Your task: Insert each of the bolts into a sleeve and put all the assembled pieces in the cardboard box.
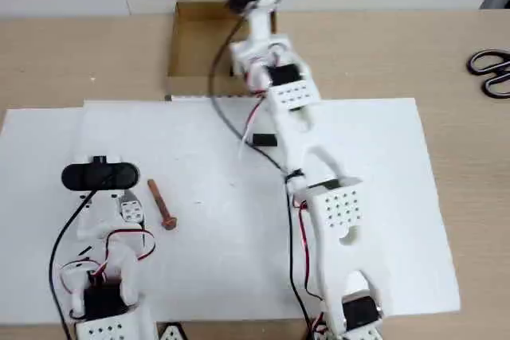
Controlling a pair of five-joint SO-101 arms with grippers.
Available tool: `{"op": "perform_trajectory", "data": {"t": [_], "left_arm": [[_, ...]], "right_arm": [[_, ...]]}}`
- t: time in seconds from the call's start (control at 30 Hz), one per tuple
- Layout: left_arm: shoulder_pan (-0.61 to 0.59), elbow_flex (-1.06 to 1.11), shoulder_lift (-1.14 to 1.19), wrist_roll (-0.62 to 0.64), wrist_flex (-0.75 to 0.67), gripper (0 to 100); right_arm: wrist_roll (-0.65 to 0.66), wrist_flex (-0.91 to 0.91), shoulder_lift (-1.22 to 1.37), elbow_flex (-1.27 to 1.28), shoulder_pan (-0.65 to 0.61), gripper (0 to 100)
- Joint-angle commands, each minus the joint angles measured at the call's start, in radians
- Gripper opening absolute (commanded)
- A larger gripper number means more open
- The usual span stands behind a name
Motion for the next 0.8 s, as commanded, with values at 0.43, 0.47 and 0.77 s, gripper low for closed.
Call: {"op": "perform_trajectory", "data": {"t": [0.43, 0.47, 0.77], "left_arm": [[0.006, -0.012, -0.012, -0.002, 0.005, 1], [0.006, -0.012, -0.012, -0.002, 0.005, 1], [0.006, -0.012, -0.012, -0.002, 0.005, 1]], "right_arm": [[0.005, 0.378, -0.372, -0.041, -0.015, 15.8], [0.005, 0.409, -0.395, -0.041, -0.018, 14.3], [0.006, 0.699, -0.547, -0.041, -0.013, 1.5]]}}
